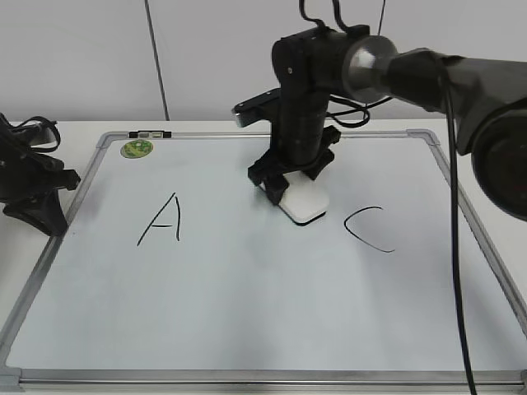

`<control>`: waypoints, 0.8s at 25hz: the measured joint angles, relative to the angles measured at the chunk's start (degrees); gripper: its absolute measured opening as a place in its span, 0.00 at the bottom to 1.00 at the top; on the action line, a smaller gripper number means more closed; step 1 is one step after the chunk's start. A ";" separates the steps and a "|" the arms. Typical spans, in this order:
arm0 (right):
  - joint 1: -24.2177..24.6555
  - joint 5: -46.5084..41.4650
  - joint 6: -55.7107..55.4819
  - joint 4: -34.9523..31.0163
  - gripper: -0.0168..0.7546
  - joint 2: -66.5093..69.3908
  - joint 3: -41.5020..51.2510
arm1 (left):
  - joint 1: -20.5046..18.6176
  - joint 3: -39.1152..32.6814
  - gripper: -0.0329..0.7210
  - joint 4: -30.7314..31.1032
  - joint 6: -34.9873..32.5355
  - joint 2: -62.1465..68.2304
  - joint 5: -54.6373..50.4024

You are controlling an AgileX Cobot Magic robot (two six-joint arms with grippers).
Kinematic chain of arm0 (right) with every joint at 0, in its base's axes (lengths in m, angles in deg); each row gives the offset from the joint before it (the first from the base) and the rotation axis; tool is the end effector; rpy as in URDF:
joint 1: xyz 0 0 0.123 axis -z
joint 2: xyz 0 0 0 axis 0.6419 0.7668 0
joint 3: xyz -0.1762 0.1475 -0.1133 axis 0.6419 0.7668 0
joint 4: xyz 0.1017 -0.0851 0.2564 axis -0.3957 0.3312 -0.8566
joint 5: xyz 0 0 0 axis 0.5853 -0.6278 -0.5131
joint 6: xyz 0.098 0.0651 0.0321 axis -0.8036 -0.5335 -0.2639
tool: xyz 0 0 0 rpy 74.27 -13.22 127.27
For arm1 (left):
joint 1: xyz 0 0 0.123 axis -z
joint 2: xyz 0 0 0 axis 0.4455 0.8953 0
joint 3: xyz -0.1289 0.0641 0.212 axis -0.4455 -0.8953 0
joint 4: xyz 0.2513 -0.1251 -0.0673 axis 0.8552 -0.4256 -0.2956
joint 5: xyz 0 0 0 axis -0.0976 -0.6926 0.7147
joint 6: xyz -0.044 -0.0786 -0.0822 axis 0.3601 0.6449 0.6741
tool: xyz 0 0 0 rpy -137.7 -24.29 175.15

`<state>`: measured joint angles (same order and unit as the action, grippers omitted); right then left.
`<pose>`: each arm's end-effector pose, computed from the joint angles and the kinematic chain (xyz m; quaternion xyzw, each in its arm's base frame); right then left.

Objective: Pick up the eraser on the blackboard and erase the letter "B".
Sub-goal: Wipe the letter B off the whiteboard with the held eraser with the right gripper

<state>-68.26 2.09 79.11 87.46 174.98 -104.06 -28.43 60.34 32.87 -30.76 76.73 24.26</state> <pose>0.4691 0.2451 0.0952 -0.3151 0.9432 -0.0105 0.1051 0.4267 -0.0126 0.0491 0.0077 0.9936 -0.1116 0.0151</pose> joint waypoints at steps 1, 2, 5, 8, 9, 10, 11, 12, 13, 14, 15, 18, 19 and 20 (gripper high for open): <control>1.39 0.56 -0.45 0.70 0.74 0.00 0.00 | 0.00 0.00 0.06 0.00 0.00 0.00 0.00; 2.26 1.12 -0.74 1.82 0.74 0.00 0.00 | 0.00 0.00 0.06 0.00 0.00 0.00 0.00; 4.27 2.46 -2.31 5.53 0.74 0.00 0.00 | 0.00 0.00 0.06 0.00 0.00 0.00 0.00; 4.89 3.15 -3.86 8.02 0.74 0.13 0.00 | 0.00 0.00 0.06 0.00 0.00 0.00 0.00; 5.12 3.15 -3.97 8.02 0.74 0.13 0.00 | 0.00 0.00 0.06 0.00 0.00 0.00 0.00; 5.10 2.86 -3.97 7.73 0.74 0.13 -0.33 | 0.00 0.00 0.06 0.00 0.00 0.00 0.00; 5.10 2.24 -3.37 6.78 0.74 0.13 -0.78 | 0.00 0.00 0.06 0.00 0.00 0.00 0.00; 5.10 1.24 -2.71 5.55 0.74 0.13 -1.41 | 0.00 0.00 0.06 0.00 0.00 0.00 0.00; 5.10 0.29 -2.28 4.20 0.74 0.13 -2.13 | 0.00 0.00 0.06 0.00 0.00 0.00 0.00; 5.18 -0.16 -1.84 3.44 0.74 0.01 -2.76 | 0.00 0.00 0.06 0.00 0.00 0.00 0.00; 5.18 -0.76 -1.47 3.05 0.74 -0.57 -3.37 | 0.00 0.00 0.06 0.00 0.00 0.00 0.00; 5.23 -3.12 -0.78 2.83 0.74 -3.71 -4.86 | 0.00 0.00 0.06 0.00 0.00 0.00 0.00; 5.32 -3.65 -0.66 2.83 0.74 -5.08 -5.10 | 0.00 0.00 0.06 0.00 0.00 0.00 0.00; 5.44 -3.97 -0.54 2.83 0.74 -6.19 -5.19 | 0.00 0.00 0.06 0.00 0.00 0.00 0.00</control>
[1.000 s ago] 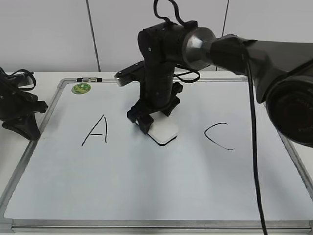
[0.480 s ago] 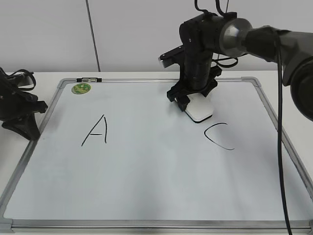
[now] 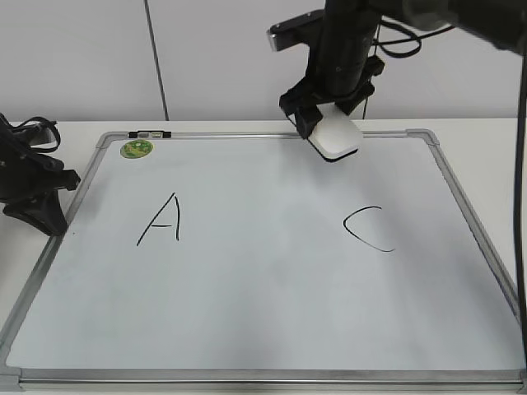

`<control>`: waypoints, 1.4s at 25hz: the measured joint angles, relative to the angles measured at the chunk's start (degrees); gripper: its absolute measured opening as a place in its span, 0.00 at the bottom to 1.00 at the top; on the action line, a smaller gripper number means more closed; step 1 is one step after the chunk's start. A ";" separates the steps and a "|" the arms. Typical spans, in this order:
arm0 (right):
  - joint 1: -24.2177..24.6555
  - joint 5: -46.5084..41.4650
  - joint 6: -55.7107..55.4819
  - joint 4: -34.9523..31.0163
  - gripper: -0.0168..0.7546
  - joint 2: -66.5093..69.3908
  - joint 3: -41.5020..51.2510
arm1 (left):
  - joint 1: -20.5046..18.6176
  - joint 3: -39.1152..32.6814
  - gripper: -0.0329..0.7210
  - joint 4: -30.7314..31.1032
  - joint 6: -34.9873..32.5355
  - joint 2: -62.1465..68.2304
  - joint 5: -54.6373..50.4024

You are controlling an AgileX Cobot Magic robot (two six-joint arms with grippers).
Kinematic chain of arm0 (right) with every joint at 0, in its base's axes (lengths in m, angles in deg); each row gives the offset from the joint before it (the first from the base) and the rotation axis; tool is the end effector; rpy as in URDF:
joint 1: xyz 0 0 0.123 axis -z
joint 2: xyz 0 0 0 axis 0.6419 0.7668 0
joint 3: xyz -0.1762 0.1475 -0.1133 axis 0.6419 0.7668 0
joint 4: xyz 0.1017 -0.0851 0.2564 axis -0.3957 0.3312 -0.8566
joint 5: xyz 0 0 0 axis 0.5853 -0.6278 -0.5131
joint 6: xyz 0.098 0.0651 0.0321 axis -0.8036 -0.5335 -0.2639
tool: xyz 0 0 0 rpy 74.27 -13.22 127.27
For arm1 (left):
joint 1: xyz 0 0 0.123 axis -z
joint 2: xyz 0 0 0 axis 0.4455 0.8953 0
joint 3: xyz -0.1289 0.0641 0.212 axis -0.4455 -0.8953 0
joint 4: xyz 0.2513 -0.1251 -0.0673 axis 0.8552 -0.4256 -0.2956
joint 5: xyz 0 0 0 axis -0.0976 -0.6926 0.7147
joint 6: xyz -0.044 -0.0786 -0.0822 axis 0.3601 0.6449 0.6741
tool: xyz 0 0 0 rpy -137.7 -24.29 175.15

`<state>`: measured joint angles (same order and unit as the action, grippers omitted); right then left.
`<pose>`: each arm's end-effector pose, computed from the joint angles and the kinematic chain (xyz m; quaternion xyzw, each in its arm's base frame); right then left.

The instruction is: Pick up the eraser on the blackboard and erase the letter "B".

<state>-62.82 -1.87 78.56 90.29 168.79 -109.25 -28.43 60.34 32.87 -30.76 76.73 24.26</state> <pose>0.4945 0.1950 0.1799 -0.2632 0.9489 -0.0312 0.1714 0.4267 -0.0126 0.0491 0.0077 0.9936 -0.1116 0.0151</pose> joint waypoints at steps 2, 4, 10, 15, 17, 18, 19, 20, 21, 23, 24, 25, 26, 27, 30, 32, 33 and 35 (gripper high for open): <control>0.64 -0.23 0.00 0.00 0.74 -2.38 0.02 | 0.00 0.00 0.06 0.00 0.00 0.00 0.10; 1.12 -0.45 0.00 -0.05 0.74 -4.14 0.25 | 0.00 0.00 0.06 0.10 0.00 0.00 0.10; 2.93 -0.61 -0.12 -0.16 0.74 -10.14 6.27 | 0.00 0.00 0.06 0.10 0.00 0.00 0.10; 6.55 -0.61 -1.71 -0.31 0.74 -16.67 19.36 | 0.00 0.00 0.06 0.10 0.00 0.00 0.10; 8.77 0.15 -2.54 -0.31 0.74 -19.94 26.29 | 0.00 0.00 0.06 0.10 0.00 0.00 0.10; 9.83 1.11 -2.93 -0.51 0.74 -21.81 29.72 | 0.00 0.00 0.06 0.10 0.00 0.00 0.10; 11.44 2.47 -3.22 -0.84 0.74 -23.61 33.11 | 0.00 0.00 0.06 0.10 0.00 0.00 0.10; 12.66 4.09 -3.47 -1.52 0.74 -25.00 35.85 | 0.00 0.00 0.06 0.10 0.00 0.00 0.10; 13.95 5.73 -3.48 -2.59 0.74 -26.50 38.98 | 0.00 0.00 0.06 0.10 0.00 0.00 0.10; 16.94 8.45 -3.58 -4.69 0.74 -28.27 44.07 | 0.00 0.00 0.06 0.10 0.00 0.00 0.10; 18.27 9.76 -3.58 -5.65 0.74 -28.50 46.39 | 0.00 0.00 0.06 0.10 0.00 0.00 0.10; 19.31 10.98 -3.58 -6.36 0.74 -28.59 48.43 | 0.00 0.00 0.06 0.10 0.00 0.00 0.10; 20.32 12.53 -3.58 -6.36 0.74 -28.59 49.93 | 0.00 0.00 0.06 0.10 0.00 0.00 0.10; 21.11 14.00 -3.58 -6.99 0.74 -28.59 51.40 | 0.00 0.00 0.06 0.10 0.00 0.00 0.10; 22.62 17.01 -3.58 -7.53 0.74 -28.36 52.74 | 0.00 0.00 0.06 0.10 0.00 0.00 0.10; 23.13 19.43 -2.95 -8.55 0.74 -27.24 52.74 | 0.00 0.00 0.06 0.10 0.00 0.00 0.10; 23.28 20.42 -2.37 -8.87 0.74 -26.57 52.74 | 0.00 0.00 0.06 0.10 0.00 0.00 0.10; 23.41 21.18 -1.15 -10.34 0.74 -24.68 52.62 | 0.00 0.00 0.06 0.10 0.00 0.00 0.10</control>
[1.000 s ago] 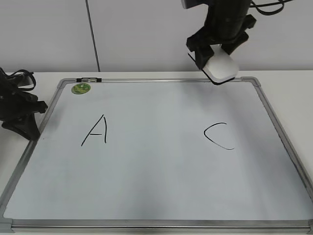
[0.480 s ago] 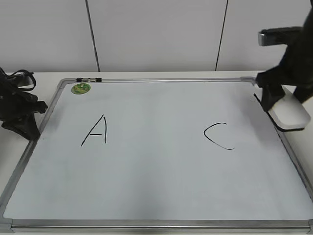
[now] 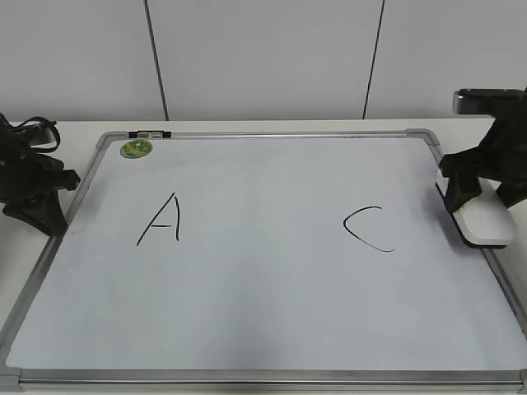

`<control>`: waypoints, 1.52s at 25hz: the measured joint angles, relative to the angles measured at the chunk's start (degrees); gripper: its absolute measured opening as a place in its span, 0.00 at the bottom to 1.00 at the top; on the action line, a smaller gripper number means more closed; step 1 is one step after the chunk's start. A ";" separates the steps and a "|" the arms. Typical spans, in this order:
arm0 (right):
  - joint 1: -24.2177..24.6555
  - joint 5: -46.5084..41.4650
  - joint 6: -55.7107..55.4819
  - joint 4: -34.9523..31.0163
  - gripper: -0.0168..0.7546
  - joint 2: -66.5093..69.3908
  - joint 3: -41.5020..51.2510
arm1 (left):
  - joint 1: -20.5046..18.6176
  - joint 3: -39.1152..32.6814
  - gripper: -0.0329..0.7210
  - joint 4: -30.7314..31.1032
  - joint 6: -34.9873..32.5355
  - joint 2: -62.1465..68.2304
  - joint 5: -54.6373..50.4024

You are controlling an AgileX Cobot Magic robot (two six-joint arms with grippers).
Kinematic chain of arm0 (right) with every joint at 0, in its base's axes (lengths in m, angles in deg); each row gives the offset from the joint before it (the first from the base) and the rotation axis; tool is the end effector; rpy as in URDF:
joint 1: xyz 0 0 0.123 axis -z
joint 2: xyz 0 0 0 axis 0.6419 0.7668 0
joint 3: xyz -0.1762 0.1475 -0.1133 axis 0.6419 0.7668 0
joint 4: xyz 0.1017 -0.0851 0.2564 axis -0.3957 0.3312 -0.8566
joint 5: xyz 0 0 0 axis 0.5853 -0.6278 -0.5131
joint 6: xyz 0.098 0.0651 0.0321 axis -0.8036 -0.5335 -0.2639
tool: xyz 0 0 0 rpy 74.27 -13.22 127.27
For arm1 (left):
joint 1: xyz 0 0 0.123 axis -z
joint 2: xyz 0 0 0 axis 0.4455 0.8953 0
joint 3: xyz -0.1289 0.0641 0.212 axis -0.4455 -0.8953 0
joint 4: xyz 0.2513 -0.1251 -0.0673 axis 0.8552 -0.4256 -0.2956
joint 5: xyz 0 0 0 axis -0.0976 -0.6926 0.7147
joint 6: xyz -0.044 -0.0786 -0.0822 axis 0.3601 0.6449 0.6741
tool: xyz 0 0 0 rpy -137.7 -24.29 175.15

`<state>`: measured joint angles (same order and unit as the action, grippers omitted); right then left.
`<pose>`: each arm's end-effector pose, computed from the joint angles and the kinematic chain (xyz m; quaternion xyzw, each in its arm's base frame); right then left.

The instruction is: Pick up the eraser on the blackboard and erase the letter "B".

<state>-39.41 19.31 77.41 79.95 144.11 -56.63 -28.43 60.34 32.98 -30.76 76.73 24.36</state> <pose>0.4078 0.0027 0.1093 -0.0263 0.9935 0.0226 0.1086 0.4269 -0.0123 0.0491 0.0082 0.9937 -0.1107 0.0159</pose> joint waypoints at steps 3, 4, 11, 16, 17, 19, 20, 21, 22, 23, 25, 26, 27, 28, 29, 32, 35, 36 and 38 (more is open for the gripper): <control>0.00 -0.02 1.34 -1.86 0.74 3.30 -0.63 | 0.00 0.00 0.06 0.00 0.00 0.00 0.00; 0.00 -0.02 1.57 -1.98 0.74 4.24 -1.02 | 0.00 0.00 0.06 0.00 0.00 0.00 0.00; 0.02 -0.02 1.78 -2.11 0.74 7.79 -5.71 | 0.00 0.00 0.06 0.00 0.00 0.00 0.00; 0.02 -2.76 1.66 -2.11 0.74 9.81 -9.00 | 0.00 0.00 0.07 0.00 0.00 0.00 0.00; 0.02 -3.19 1.43 -2.11 0.74 10.06 -9.43 | 0.00 0.00 0.07 0.00 0.00 0.00 0.00; 0.02 -3.42 0.79 -2.14 0.74 10.44 -9.68 | 0.00 0.00 0.07 0.00 0.00 0.00 0.00; 0.02 -3.42 0.57 -2.23 0.74 10.44 -9.79 | 0.00 0.00 0.07 0.00 0.00 0.00 0.00; 0.02 -3.42 0.31 -2.48 0.74 10.44 -9.79 | 0.00 0.00 0.07 0.00 0.00 0.00 0.00; 0.02 -3.42 0.32 -2.60 0.74 10.45 -9.79 | 0.00 0.00 0.07 0.00 0.00 0.00 0.00; 0.02 -3.42 0.28 -2.73 0.75 10.45 -9.79 | 0.00 0.00 0.07 0.00 0.00 0.00 0.00; 0.02 -3.42 0.19 -3.27 0.78 10.68 -9.79 | 0.00 0.00 0.07 0.00 0.00 0.00 0.00; 0.02 -3.42 0.15 -3.42 0.80 10.84 -9.79 | 0.00 0.00 0.07 0.00 0.00 0.00 0.00; 0.02 -3.42 0.06 -3.51 0.81 10.91 -9.79 | 0.00 0.00 0.07 0.00 0.00 0.00 0.00; 0.02 -3.42 0.06 -3.64 0.82 10.91 -9.79 | 0.00 0.00 0.07 0.00 0.00 0.00 0.00; 0.02 -3.42 0.06 -3.67 0.82 10.91 -9.79 | 0.00 0.00 0.07 0.00 0.00 0.00 0.00; 0.02 -4.17 0.06 -3.88 0.83 10.72 -10.20 | 0.00 0.00 0.07 0.00 0.00 0.00 0.00; 0.02 -6.24 0.06 -3.68 0.83 9.15 -12.03 | 0.00 0.00 0.07 0.00 0.00 0.00 0.00; 0.02 -7.03 0.06 -3.68 0.83 8.23 -13.04 | 0.00 0.00 0.07 0.00 0.00 0.00 0.00; 0.02 -9.13 0.06 -3.57 0.83 6.45 -15.14 | 0.00 0.00 0.09 0.00 -0.11 0.00 0.00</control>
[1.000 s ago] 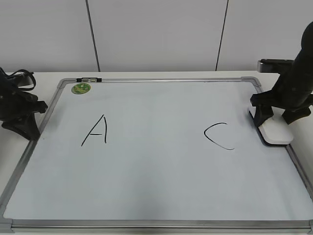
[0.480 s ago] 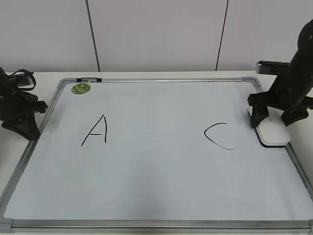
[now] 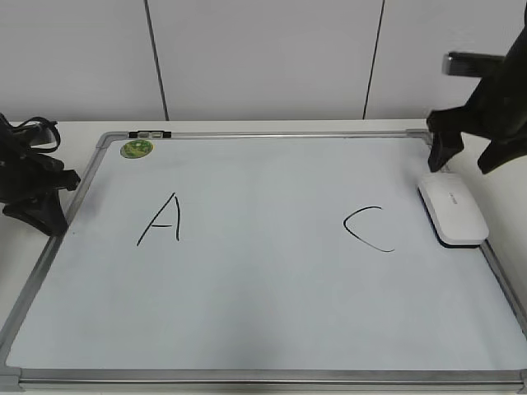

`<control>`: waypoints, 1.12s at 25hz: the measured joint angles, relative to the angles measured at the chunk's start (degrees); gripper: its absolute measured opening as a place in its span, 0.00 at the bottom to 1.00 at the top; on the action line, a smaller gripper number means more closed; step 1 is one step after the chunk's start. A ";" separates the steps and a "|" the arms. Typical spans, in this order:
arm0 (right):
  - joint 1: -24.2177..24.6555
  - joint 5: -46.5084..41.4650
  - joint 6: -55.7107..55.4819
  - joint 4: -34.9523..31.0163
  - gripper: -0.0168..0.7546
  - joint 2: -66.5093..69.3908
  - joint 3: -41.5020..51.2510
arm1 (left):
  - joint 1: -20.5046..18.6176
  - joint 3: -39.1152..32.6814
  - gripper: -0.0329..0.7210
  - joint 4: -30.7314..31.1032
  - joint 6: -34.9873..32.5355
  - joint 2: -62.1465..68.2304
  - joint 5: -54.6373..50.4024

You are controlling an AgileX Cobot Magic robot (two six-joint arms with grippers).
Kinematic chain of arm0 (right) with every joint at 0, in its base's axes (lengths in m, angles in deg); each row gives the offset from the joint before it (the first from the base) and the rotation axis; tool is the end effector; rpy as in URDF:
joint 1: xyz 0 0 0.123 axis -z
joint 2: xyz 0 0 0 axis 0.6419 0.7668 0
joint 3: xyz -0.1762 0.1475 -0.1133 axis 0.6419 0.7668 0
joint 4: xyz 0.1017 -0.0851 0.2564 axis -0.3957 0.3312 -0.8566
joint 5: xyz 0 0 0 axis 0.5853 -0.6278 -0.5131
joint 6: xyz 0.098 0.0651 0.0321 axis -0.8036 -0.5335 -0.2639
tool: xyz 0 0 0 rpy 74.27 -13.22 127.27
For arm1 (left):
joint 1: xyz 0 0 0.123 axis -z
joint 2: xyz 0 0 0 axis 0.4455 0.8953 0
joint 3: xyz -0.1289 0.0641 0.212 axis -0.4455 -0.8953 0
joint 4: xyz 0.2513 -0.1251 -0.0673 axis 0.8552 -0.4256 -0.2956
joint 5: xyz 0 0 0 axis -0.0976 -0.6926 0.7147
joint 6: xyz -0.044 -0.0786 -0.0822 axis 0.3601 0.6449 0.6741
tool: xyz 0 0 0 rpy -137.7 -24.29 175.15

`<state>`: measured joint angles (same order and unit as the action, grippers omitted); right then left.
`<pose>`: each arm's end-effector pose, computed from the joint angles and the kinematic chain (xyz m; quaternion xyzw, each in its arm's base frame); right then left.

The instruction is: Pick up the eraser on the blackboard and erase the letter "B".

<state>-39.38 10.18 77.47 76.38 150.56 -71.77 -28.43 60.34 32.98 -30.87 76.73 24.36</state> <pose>0.4471 0.0093 0.1359 -0.0176 0.9927 0.0534 0.1064 0.4269 -0.0123 0.0491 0.0091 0.9937 -0.1106 0.0160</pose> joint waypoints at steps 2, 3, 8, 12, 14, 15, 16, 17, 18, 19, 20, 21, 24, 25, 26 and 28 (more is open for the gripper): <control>0.00 -2.36 0.00 0.09 0.82 -1.83 -1.78 | 0.00 0.00 0.12 0.00 -0.23 0.00 0.00; 0.00 -3.58 0.00 0.09 0.82 -2.57 -2.43 | 0.00 0.00 0.15 0.00 -0.37 0.00 0.00; -0.34 -6.08 0.20 0.09 0.82 -7.09 -3.06 | 0.00 2.22 0.40 -0.82 -0.47 0.52 -2.98; -0.34 -7.78 0.25 0.09 0.80 -10.67 -3.15 | 0.12 5.79 0.56 -0.90 -0.47 -0.37 -5.32; -0.34 -9.39 0.41 0.09 0.80 -12.40 -3.15 | 0.12 7.63 0.58 -0.90 -0.47 -2.33 -6.93; -0.34 -10.16 0.50 0.09 0.79 -13.36 -3.15 | 0.12 8.34 0.59 -0.90 -0.47 -3.64 -7.71; -0.34 -11.07 0.61 0.09 0.79 -14.19 -3.15 | 0.12 9.08 0.59 -0.90 -0.47 -5.21 -8.77; -0.34 -11.75 0.80 0.09 0.79 -15.34 -3.15 | 0.12 9.61 0.59 -0.90 -0.47 -6.54 -9.94; -0.34 -12.00 1.04 0.09 0.79 -16.14 -3.15 | 0.12 9.89 0.59 -0.90 -0.47 -8.20 -10.93; -0.34 -12.26 1.15 0.09 0.79 -17.08 -3.15 | 0.12 10.03 0.59 -0.90 -0.19 -9.86 -12.02; -0.34 -12.25 1.42 0.09 0.79 -17.83 -3.15 | 0.12 10.03 0.60 -0.79 0.14 -11.13 -12.73; -0.34 -12.39 1.71 0.09 0.79 -18.78 -3.15 | 0.12 10.03 0.60 -0.57 0.33 -12.66 -13.01; -0.34 -12.39 2.06 -0.02 0.79 -22.60 -2.12 | 0.12 10.03 0.60 0.82 2.42 -17.24 -13.67; -0.34 -12.50 2.11 -0.11 0.79 -24.26 -1.42 | 0.12 10.03 0.60 1.08 3.00 -19.10 -13.67; -0.34 -12.50 2.20 -0.26 0.79 -25.71 -0.74 | 0.12 10.03 0.60 1.38 3.66 -21.25 -13.80; -0.34 -12.64 2.34 -0.26 0.79 -29.39 1.17 | 0.12 10.03 0.60 1.63 4.61 -25.49 -14.00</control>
<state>-39.72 -2.46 79.81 76.12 121.17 -70.60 -28.31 70.37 34.60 -26.26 51.25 10.36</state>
